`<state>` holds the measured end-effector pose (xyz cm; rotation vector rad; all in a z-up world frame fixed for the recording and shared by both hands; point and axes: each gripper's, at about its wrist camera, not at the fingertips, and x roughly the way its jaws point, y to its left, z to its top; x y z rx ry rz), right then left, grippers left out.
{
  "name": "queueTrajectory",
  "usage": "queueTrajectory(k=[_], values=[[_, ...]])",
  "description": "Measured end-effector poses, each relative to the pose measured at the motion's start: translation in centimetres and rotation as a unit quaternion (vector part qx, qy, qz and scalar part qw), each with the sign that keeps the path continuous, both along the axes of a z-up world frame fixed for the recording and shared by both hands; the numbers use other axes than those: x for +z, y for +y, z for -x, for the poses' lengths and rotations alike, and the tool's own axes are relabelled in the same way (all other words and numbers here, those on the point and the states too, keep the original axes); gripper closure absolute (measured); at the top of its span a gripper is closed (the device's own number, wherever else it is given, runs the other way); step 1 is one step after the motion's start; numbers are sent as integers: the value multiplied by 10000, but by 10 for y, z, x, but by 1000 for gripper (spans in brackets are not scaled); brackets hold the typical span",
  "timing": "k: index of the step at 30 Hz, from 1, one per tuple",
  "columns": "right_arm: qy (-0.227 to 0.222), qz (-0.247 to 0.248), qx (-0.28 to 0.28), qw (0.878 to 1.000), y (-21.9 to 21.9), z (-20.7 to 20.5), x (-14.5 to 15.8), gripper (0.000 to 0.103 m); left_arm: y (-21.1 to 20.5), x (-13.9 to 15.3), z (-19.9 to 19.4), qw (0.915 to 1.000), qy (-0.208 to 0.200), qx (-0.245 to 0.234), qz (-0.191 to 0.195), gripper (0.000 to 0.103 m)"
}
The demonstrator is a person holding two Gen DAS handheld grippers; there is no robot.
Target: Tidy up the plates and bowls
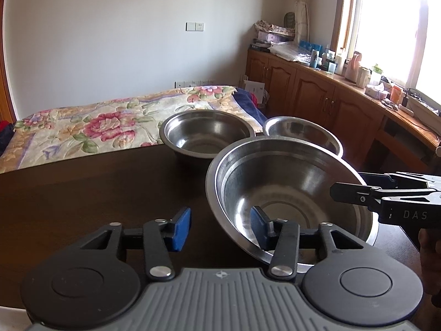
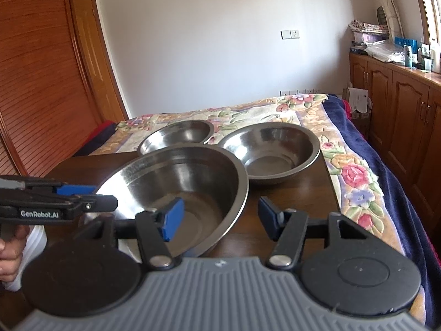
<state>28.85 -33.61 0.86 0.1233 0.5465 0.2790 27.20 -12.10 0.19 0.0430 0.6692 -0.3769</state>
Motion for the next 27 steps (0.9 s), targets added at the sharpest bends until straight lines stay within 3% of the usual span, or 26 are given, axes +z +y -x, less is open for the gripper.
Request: queueTrajectory(k=[7,10,27], values=[[136,-156,26,9998,-1,-2,-4,62,-1,-2,-3,9998,146,-87,91,47],[157,-221,67,9996,0,-1,-4,71,-1,-2,-2,9998,138,-108,84,49],[-27,-263,8,9997,5,20,9,75,8,14,22,9996,-17,-146,225,49]])
